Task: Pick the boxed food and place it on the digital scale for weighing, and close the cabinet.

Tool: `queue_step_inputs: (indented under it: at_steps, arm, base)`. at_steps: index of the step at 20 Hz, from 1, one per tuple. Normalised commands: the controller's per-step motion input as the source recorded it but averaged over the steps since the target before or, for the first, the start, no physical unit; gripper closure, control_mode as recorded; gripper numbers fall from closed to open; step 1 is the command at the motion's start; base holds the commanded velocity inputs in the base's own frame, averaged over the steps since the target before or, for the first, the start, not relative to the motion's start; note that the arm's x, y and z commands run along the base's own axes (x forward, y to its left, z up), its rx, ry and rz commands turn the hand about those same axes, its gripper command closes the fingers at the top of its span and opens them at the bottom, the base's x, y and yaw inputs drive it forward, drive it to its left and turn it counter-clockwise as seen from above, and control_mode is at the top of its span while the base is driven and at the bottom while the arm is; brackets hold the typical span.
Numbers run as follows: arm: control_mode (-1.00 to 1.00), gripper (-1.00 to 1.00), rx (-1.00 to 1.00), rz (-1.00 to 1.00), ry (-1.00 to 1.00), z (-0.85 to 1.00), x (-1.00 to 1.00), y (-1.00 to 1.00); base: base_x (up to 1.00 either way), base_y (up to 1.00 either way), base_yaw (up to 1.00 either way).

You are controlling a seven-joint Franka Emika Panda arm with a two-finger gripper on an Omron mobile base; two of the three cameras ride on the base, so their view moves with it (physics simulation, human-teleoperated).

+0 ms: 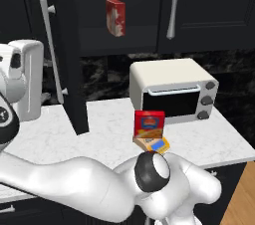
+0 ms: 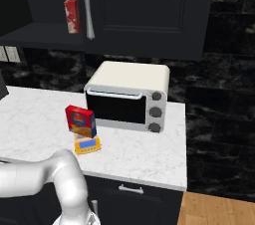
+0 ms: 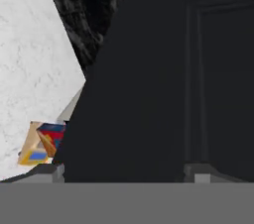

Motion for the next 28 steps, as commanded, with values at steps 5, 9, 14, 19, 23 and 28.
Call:
queue_step_inputs:
  at_steps: [5,9,14,19,23,28]
  arm:
    - [-1.00,-1.00,0.25,0.01,-0.07,0.41,0.00,-1.00]
    - [-1.00,-1.00,0.28,0.06,0.00,0.38,0.24,-1.00]
    - [-1.00,-1.00,0.32,0.14,0.00,0.07,0.83,-1.00]
    - [-1.00,-1.00,0.35,0.23,0.00,-0.07,1.00,-1.00]
    - [-1.00,-1.00,0.31,0.22,-0.02,-0.07,1.00,-1.00]
    - [-1.00,-1.00,0.23,0.19,-0.04,0.00,0.80,-0.76]
  base:
    - [0.00,0.00,0.00]
    - [0.00,0.00,0.00]
    - [0.00,0.00,0.00]
    - [0.00,0.00,0.00]
    - [0.00,0.00,0.00]
    - [0.00,0.00,0.00]
